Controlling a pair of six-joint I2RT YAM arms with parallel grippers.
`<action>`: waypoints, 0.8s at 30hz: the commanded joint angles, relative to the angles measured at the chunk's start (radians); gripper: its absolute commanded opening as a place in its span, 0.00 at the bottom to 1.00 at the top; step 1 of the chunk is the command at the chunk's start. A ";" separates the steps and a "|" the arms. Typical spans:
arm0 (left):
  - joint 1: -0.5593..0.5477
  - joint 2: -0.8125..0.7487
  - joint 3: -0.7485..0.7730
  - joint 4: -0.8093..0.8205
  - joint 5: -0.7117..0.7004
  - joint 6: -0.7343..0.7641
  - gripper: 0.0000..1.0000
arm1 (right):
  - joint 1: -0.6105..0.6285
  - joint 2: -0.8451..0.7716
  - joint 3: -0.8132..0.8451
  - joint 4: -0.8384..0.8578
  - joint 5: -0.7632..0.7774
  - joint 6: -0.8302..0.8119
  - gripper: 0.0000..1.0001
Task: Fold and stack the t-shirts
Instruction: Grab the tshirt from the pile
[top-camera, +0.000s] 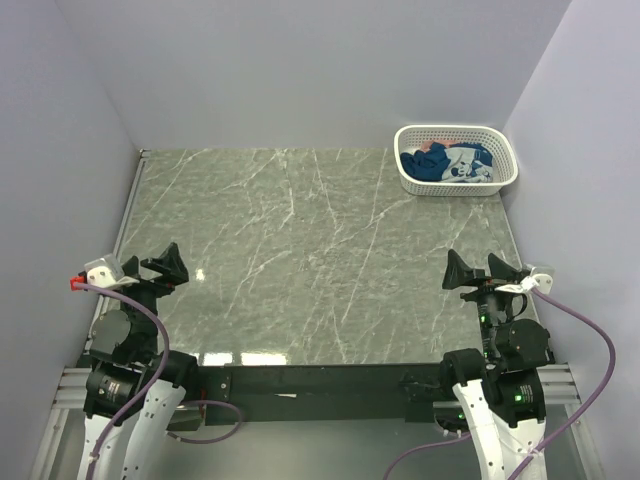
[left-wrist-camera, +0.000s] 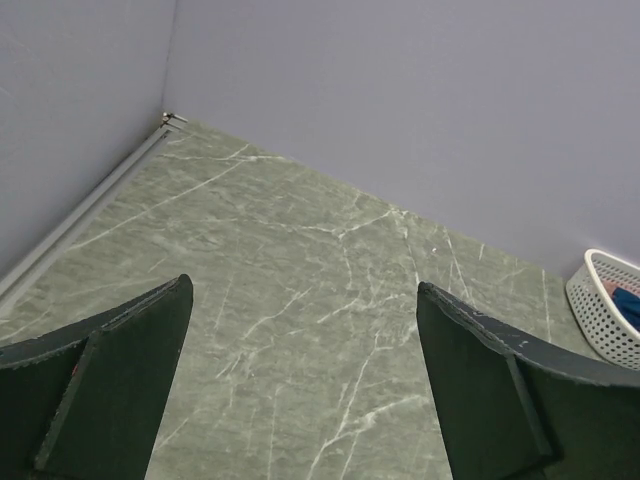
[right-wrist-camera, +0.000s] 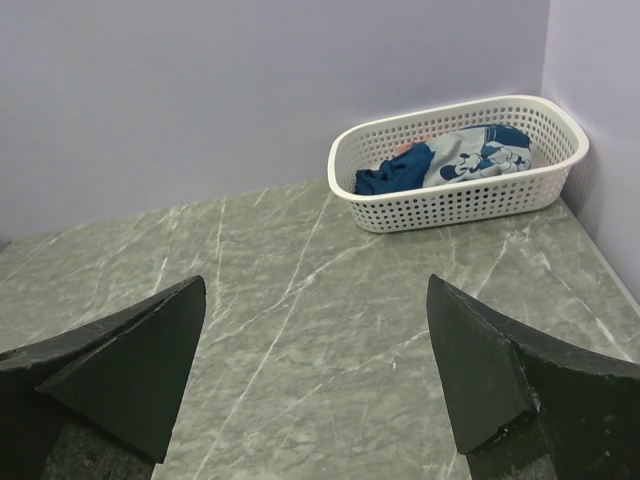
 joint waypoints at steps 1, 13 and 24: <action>0.004 0.012 0.041 0.022 -0.014 -0.033 0.99 | -0.004 -0.127 0.029 0.021 -0.001 0.004 0.97; 0.005 0.153 0.054 -0.001 -0.027 -0.065 1.00 | -0.004 0.162 0.165 -0.007 0.053 0.082 0.97; 0.002 0.128 0.040 0.020 -0.001 -0.037 1.00 | -0.004 0.750 0.418 0.013 0.169 0.185 0.97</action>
